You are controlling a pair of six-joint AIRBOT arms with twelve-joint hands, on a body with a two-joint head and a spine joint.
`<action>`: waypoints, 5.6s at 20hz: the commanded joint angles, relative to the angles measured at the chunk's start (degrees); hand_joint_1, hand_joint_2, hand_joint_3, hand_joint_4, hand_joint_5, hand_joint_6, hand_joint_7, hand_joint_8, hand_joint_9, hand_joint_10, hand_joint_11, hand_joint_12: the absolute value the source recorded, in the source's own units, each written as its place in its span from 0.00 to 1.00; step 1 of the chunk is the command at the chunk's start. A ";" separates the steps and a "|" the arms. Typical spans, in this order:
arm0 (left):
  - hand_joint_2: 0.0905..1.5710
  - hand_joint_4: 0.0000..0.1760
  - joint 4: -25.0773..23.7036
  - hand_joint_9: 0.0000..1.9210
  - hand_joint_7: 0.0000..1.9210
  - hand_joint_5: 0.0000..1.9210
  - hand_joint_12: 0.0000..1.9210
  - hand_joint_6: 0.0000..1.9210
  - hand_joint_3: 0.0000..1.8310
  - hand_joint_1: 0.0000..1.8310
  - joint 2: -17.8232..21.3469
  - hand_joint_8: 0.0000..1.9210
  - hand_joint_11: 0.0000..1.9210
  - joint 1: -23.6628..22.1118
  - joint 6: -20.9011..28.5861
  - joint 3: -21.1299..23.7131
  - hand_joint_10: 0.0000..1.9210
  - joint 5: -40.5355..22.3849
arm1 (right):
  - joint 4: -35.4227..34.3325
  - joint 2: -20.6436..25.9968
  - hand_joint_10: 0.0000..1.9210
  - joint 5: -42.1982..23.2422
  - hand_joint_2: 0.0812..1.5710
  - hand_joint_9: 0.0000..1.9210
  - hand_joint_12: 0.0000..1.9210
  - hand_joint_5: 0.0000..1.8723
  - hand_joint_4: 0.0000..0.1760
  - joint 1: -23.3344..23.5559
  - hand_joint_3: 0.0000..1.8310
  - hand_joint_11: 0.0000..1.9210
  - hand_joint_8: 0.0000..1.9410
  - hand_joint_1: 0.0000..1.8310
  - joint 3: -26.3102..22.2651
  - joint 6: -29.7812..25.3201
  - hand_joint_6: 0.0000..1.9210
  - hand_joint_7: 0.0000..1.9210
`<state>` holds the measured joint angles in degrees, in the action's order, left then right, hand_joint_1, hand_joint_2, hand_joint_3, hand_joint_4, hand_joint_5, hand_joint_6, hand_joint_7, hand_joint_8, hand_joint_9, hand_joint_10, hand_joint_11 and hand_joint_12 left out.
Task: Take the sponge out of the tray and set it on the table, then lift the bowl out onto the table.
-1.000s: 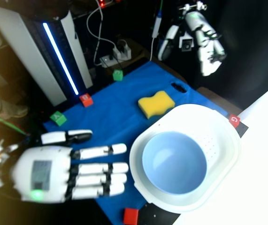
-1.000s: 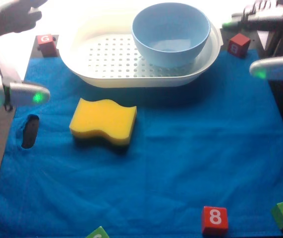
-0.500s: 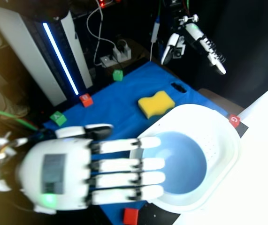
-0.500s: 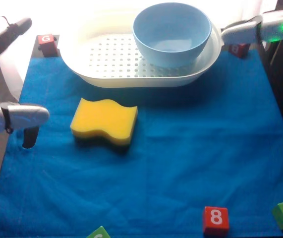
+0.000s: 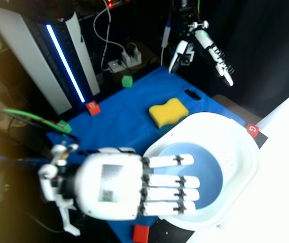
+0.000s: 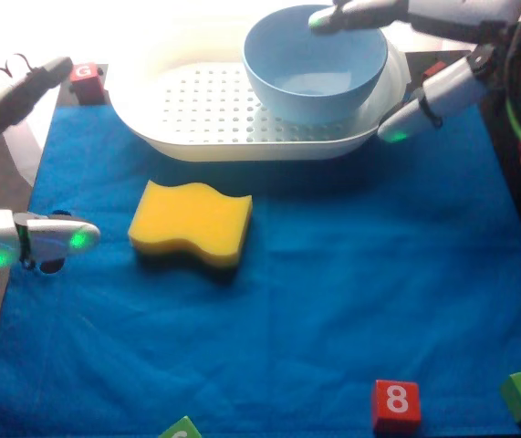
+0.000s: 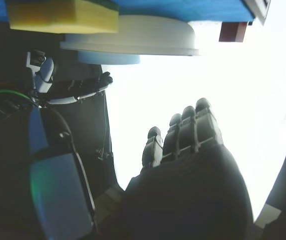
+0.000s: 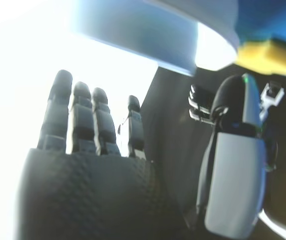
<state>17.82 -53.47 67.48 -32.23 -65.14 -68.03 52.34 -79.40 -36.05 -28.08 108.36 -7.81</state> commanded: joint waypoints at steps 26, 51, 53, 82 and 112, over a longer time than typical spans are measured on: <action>0.47 1.00 -1.17 0.00 0.00 0.00 0.02 0.00 0.00 0.41 -1.95 0.00 0.04 0.50 3.00 -0.14 0.00 -5.24 | 9.45 -9.03 0.00 5.41 0.57 0.06 0.10 0.16 1.00 4.70 0.00 0.00 0.00 0.41 7.21 -3.88 0.00 0.09; 0.50 1.00 -0.99 0.00 0.00 0.00 0.06 0.00 0.00 0.40 -3.13 0.00 0.04 0.90 3.96 -0.45 0.00 -5.27 | 18.23 -11.93 0.63 7.61 0.70 0.58 0.85 0.52 0.00 4.80 0.00 0.50 0.59 0.69 7.08 -4.98 0.38 0.52; 0.51 1.00 -0.97 0.00 0.00 0.00 0.07 0.00 0.00 0.40 -3.16 0.00 0.05 0.94 3.99 -0.45 0.00 -5.27 | 19.78 -12.07 0.95 7.61 0.66 0.66 0.98 0.59 0.00 4.81 0.00 0.68 0.90 0.66 7.08 -5.79 0.39 0.57; 0.51 1.00 -0.25 0.00 0.00 0.00 0.23 0.00 0.00 0.41 -3.55 0.00 0.00 2.08 4.89 -0.06 0.00 -6.45 | 31.30 -9.23 1.00 4.50 0.72 0.77 1.00 0.62 0.84 11.43 0.00 0.76 1.00 0.83 2.12 -10.96 1.00 0.73; 0.51 1.00 1.64 0.01 0.00 0.00 0.24 0.00 0.00 0.41 -3.08 0.00 0.00 5.14 5.57 1.52 0.00 -9.44 | 40.60 10.26 1.00 -10.48 0.44 0.78 1.00 0.58 0.12 3.66 0.49 0.84 1.00 0.76 -26.29 -11.20 1.00 0.72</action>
<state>19.14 -56.90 73.01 -27.20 -63.61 -70.39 96.29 -68.95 -45.39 -24.58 82.21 -19.07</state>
